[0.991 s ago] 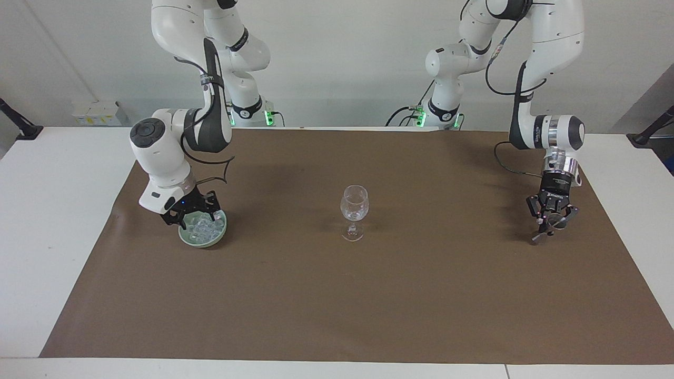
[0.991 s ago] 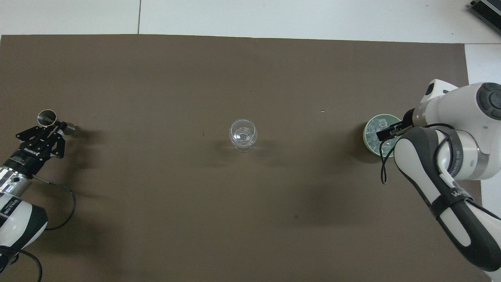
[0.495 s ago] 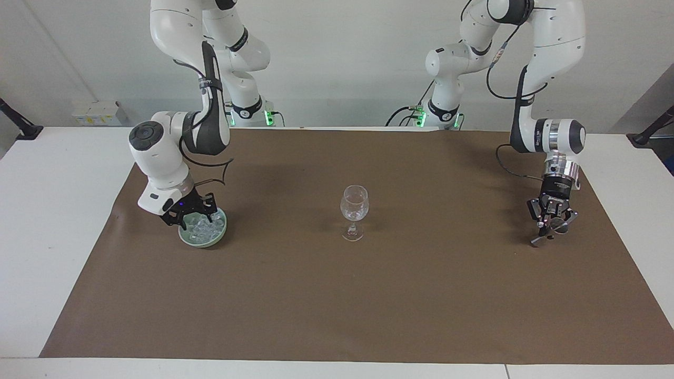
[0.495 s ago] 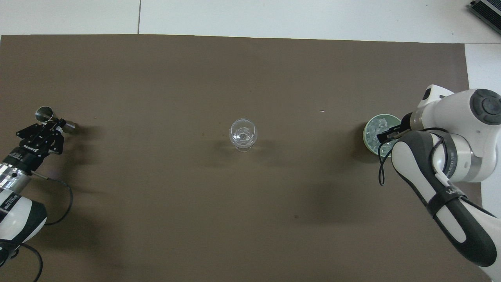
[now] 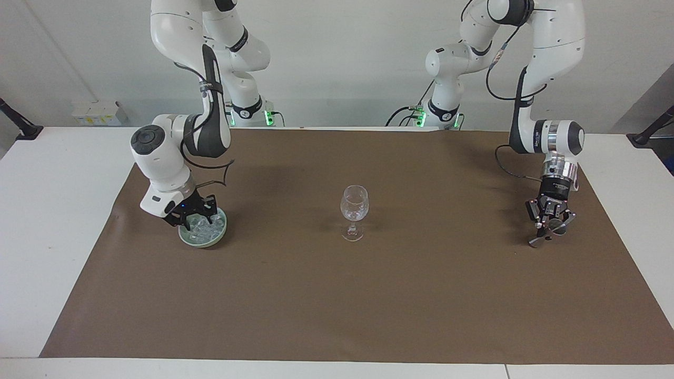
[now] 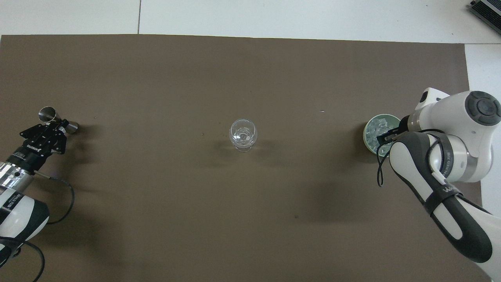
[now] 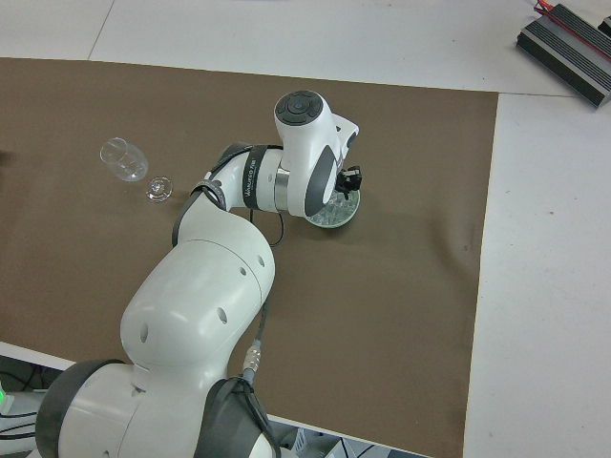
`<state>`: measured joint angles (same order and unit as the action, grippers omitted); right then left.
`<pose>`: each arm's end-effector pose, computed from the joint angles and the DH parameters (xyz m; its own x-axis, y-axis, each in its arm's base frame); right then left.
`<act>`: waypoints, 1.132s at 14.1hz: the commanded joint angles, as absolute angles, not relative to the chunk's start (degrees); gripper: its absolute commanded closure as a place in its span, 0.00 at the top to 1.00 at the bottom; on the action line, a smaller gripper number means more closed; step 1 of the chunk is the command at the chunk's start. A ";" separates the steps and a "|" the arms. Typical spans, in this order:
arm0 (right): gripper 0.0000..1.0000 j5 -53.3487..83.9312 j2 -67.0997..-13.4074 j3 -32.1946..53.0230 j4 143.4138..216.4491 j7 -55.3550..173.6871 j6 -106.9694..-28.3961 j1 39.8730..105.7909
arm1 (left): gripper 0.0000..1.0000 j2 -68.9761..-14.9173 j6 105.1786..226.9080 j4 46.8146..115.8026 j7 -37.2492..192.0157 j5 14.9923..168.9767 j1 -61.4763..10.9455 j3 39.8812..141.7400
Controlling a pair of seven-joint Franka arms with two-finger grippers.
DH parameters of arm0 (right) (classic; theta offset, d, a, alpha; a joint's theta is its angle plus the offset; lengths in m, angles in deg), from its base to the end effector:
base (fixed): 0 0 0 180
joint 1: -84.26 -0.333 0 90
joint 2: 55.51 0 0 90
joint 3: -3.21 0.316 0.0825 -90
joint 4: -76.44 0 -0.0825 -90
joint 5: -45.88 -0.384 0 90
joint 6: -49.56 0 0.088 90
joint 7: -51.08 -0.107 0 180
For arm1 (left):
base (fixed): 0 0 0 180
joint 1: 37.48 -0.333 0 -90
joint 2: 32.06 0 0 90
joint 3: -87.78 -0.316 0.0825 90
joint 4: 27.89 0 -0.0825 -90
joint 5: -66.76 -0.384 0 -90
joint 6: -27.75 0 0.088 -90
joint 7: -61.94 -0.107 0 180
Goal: Pour wine and add ice with both arms
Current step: 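Reach the right gripper to the green ice cup and grasp its rim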
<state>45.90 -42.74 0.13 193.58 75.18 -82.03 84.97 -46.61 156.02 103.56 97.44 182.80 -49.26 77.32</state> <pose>0.5876 -0.0381 0.3357 0.9369 0.3489 0.0221 0.3484 -0.9371 0.0232 0.4993 0.1767 0.2420 -0.3264 0.1286 -0.9365 0.4233 0.9057 -0.0232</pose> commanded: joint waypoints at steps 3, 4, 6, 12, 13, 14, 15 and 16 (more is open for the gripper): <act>0.54 43.86 -42.50 0.66 194.13 76.66 -83.33 85.84 | 0.00 -47.88 155.45 102.45 98.33 183.04 -49.52 77.50; 0.52 43.86 -42.50 0.66 194.30 76.66 -83.33 85.84 | 0.00 -47.97 155.45 102.45 98.33 183.04 -49.61 77.50; 0.39 43.86 -42.50 0.66 194.30 76.66 -83.33 85.84 | 0.00 -47.97 155.54 102.45 98.41 183.04 -49.61 77.50; 0.19 43.86 -42.50 0.66 194.13 76.30 -82.80 85.93 | 0.06 -47.97 155.54 102.45 98.33 183.04 -49.52 77.50; 0.16 43.86 -42.50 0.66 193.78 76.39 -82.28 85.93 | 0.22 -48.06 155.54 102.45 98.33 183.04 -49.44 77.50; 0.15 43.86 -42.59 0.66 193.60 76.31 -81.92 85.93 | 0.23 -48.06 155.71 102.45 98.24 183.04 -49.44 77.50; 0.13 43.86 -42.76 0.66 193.43 76.30 -81.31 85.93 | 0.26 -48.06 155.72 102.45 98.24 183.04 -49.44 77.50; 0.11 43.86 -42.85 0.66 192.99 76.13 -80.61 85.84 | 0.29 -48.06 155.63 102.45 98.24 183.04 -49.44 77.50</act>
